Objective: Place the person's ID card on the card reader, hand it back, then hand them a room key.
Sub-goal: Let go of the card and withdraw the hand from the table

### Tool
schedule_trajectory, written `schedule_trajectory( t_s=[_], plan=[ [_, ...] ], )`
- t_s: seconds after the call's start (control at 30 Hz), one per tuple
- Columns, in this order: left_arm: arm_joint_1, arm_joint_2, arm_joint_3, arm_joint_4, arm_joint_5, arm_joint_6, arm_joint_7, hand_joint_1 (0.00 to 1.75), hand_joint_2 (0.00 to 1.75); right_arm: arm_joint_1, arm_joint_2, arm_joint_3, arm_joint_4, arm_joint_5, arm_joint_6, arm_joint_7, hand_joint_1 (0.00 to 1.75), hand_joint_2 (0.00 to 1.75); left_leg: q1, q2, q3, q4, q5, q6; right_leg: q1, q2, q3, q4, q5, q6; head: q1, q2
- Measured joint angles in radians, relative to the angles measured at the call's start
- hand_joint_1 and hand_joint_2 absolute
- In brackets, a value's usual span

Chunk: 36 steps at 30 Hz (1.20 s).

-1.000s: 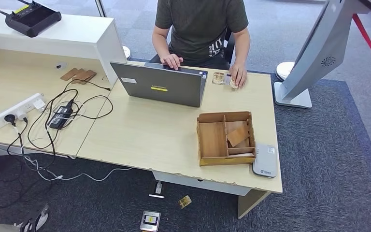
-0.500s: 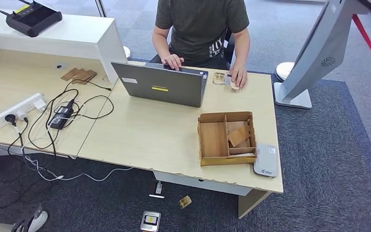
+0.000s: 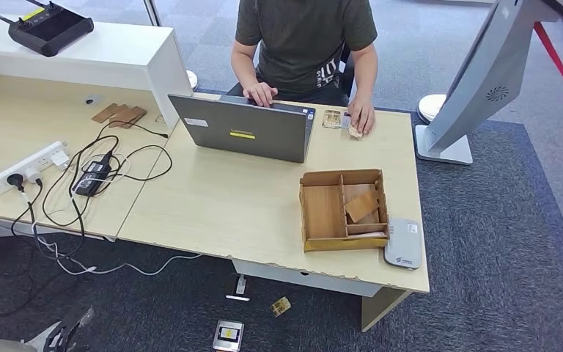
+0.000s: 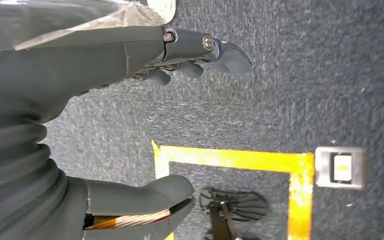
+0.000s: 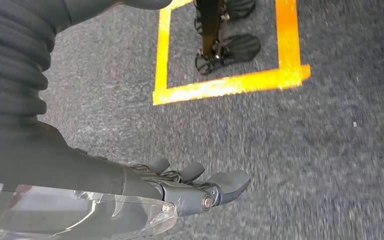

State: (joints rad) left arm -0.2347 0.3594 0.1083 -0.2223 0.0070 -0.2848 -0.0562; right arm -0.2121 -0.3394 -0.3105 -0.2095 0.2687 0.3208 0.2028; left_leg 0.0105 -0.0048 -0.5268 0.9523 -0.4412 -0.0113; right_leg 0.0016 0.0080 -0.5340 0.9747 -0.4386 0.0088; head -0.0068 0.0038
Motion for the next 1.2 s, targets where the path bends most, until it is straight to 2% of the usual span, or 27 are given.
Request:
schedule_trajectory(
  t_s=[0.3,0.43,0.53,0.63,0.77,0.83,1.0,1.07,1.2],
  plan=[
    [-0.037,-0.025,-0.052,0.0,-0.038,0.037,-0.003,0.0,1.75,0.012,0.007,0.008,0.006,0.005,0.007,-0.013,0.0,1.75,0.0,0.0,0.0,0.0,0.0,0.0,0.0,0.0,0.0,0.0,0.0,0.0,0.0,0.0],
    [-0.07,-0.032,-0.067,0.0,-0.062,0.076,-0.076,0.0,1.75,0.015,0.005,0.008,0.007,0.006,-0.005,-0.025,0.0,1.75,0.0,0.0,0.0,0.0,0.0,0.0,0.0,0.0,0.0,0.0,0.001,0.0,0.0,0.0],
    [-0.111,-0.029,-0.075,-0.001,-0.073,0.094,-0.183,0.0,1.75,0.017,0.002,0.008,0.008,0.009,-0.012,-0.035,0.0,1.75,0.0,0.0,0.0,0.0,0.001,0.0,0.0,0.0,0.0,0.0,0.001,0.001,0.0,0.0],
    [-0.168,-0.003,-0.08,-0.004,-0.076,0.113,-0.3,0.0,1.75,0.02,-0.004,0.008,0.008,0.017,-0.009,-0.045,0.0,1.75,0.0,0.0,0.0,0.0,0.002,0.0,0.0,0.0,0.0,0.0,0.002,0.001,0.0,0.0],
    [-0.283,0.057,-0.077,-0.025,-0.059,0.129,-0.32,0.0,1.75,0.024,-0.012,0.009,0.008,0.029,0.002,-0.04,0.0,1.75,0.001,0.0,-0.001,0.001,0.004,-0.002,0.001,0.0,-0.001,0.0,0.004,0.0,0.0,0.0],
    [-0.326,0.082,-0.071,-0.041,-0.043,0.136,-0.355,0.0,1.75,0.022,-0.014,0.009,0.008,0.032,0.002,-0.039,0.0,1.75,0.001,0.001,-0.002,0.001,0.005,-0.002,0.001,0.001,-0.004,0.001,0.005,0.0,-0.001,0.0],
    [-0.359,0.102,-0.059,-0.07,-0.061,0.166,-0.502,0.0,1.75,0.024,-0.017,0.009,0.008,0.031,-0.005,-0.043,0.0,1.75,0.005,-0.008,-0.025,0.008,0.011,0.001,0.005,-0.008,-0.02,0.001,0.009,0.004,-0.003,0.0],
    [-0.388,0.102,-0.057,-0.085,-0.073,0.169,-0.519,0.0,1.75,0.019,-0.016,0.009,0.008,0.03,-0.005,-0.047,0.0,1.75,0.004,-0.013,-0.024,0.008,0.011,0.001,0.004,-0.012,-0.016,0.001,0.009,0.004,-0.003,0.0],
    [-0.383,0.101,-0.057,-0.091,-0.139,0.146,-0.46,0.0,1.75,0.024,-0.014,0.009,0.008,0.029,-0.005,-0.049,0.0,1.75,0.0,-0.002,-0.017,0.008,0.008,0.003,0.001,-0.001,-0.012,0.002,0.009,0.005,-0.004,0.0]
  ],
)
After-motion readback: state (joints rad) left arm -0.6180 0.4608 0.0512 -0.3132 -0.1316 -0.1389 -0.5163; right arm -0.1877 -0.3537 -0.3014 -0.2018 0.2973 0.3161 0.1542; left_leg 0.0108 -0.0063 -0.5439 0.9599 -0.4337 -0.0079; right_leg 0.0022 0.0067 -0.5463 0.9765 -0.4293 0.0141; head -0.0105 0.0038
